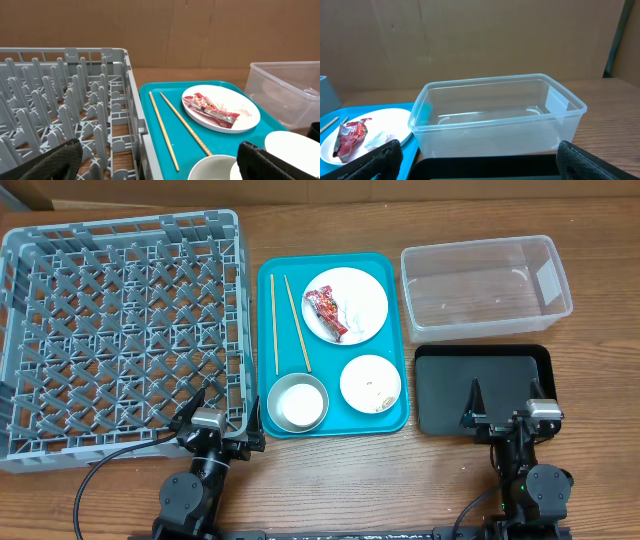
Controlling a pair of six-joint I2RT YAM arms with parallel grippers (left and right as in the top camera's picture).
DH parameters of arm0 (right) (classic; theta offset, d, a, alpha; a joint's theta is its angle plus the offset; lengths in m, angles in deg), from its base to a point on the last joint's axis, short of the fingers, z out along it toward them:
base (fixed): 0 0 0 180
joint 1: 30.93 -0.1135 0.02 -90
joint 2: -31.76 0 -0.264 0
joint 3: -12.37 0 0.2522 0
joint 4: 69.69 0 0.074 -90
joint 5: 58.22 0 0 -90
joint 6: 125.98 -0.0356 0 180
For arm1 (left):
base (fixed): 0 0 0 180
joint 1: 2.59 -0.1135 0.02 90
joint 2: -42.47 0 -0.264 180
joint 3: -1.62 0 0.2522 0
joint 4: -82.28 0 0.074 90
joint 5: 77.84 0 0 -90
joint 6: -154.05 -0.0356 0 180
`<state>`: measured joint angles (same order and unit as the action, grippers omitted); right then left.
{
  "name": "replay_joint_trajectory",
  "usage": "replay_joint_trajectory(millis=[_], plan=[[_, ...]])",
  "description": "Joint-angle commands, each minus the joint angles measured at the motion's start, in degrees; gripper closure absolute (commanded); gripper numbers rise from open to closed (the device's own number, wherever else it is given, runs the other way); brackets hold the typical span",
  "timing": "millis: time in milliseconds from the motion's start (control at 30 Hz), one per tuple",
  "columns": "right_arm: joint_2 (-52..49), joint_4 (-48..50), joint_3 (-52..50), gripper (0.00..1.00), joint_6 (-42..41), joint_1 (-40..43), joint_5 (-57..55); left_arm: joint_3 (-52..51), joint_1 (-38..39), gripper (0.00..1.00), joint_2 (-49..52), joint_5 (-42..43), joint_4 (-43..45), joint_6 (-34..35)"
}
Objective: Sort waste into correct bins and load items into the dishwasher
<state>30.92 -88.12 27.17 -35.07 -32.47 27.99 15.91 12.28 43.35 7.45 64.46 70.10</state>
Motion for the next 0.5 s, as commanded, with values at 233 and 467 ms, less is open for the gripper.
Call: replay_joint_trajectory(millis=[233,467], plan=[[0.6,0.5,-0.6,0.00,-1.2,0.0,1.6,-0.3,-0.5,0.00,-0.5,0.1,0.9,-0.8],[0.6,5.6,-0.3,0.00,-3.6,0.0,17.5,-0.1,-0.5,0.00,-0.5,7.8,10.0,2.4]])
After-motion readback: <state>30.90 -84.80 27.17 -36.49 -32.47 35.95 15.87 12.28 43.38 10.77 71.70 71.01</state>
